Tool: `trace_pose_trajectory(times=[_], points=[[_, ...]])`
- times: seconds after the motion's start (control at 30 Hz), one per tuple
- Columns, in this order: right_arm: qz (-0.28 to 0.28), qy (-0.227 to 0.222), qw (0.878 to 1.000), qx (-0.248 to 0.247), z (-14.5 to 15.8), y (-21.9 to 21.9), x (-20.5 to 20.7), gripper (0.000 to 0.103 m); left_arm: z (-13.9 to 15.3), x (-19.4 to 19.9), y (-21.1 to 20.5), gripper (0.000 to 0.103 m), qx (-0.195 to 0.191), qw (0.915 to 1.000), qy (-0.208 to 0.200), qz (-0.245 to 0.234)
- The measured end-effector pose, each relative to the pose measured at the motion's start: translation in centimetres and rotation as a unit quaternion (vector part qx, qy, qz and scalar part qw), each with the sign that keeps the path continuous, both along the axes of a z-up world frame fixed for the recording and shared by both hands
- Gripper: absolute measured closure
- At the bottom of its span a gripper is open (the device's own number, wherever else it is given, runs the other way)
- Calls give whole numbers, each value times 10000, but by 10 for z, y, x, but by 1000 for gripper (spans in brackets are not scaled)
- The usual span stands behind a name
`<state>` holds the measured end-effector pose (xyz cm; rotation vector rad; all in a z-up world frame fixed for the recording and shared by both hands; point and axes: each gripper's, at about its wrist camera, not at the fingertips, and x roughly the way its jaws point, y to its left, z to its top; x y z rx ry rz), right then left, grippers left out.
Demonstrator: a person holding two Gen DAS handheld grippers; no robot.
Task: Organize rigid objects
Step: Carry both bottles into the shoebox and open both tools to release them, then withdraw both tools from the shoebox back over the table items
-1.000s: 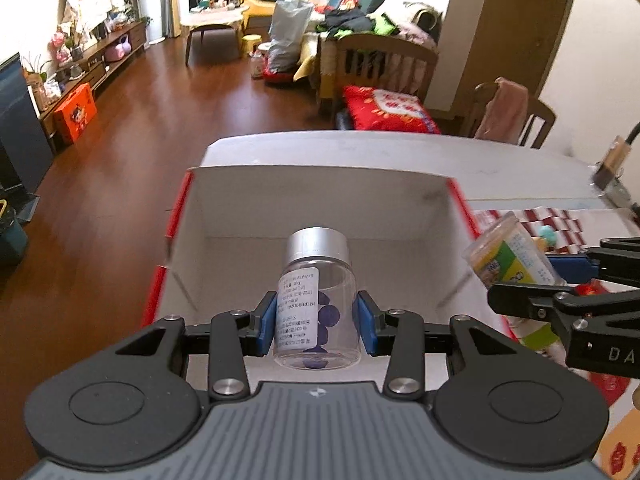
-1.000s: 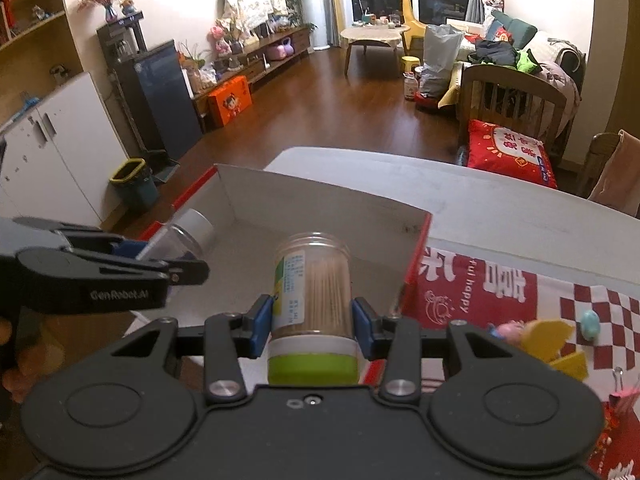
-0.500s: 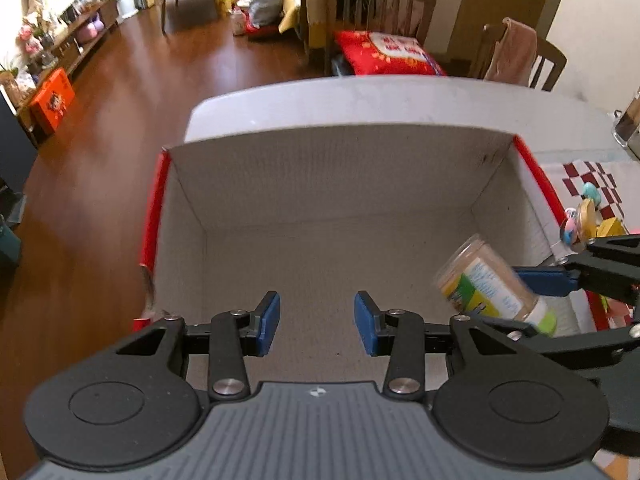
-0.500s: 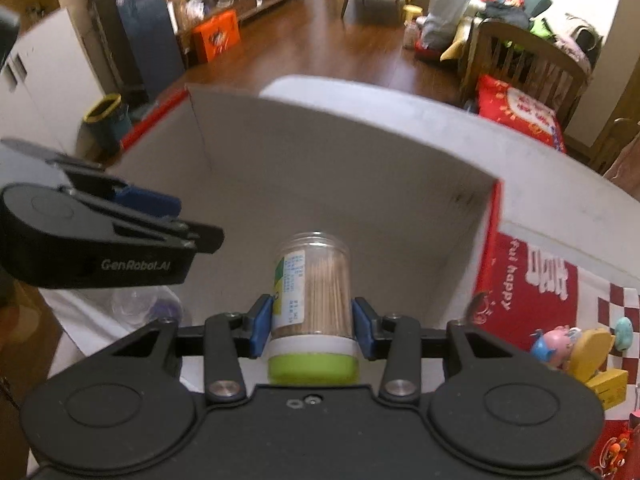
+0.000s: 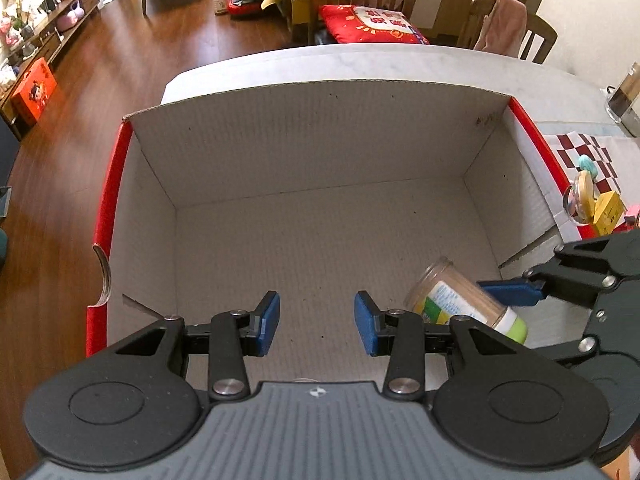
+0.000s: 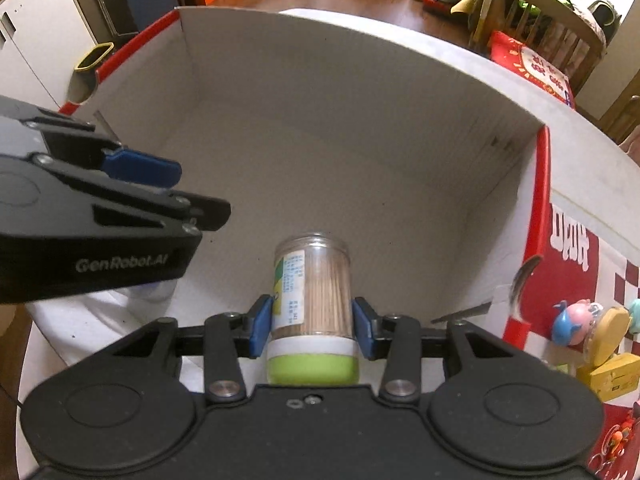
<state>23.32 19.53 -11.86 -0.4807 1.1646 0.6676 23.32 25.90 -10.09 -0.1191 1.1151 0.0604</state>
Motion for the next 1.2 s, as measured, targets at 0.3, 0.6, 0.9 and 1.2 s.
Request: trace_pose_trajectory(times=[0.3, 0.6, 0.9, 1.2], points=[[-18, 38, 9997, 252, 11, -10, -2, 56, 5, -5, -2, 62, -26, 9999, -98, 53], [-39, -89, 9972, 738, 37, -33, -11, 45, 23, -22, -1, 58, -3, 9992, -356, 155], [-155, -201, 9930, 1157, 62, -55, -11, 34, 47, -33, -9, 45, 159, 9973, -681, 207], [-285, -414, 9869, 1531, 79, -81, -24, 22, 64, -55, -24, 37, 166, 9941, -1049, 218]])
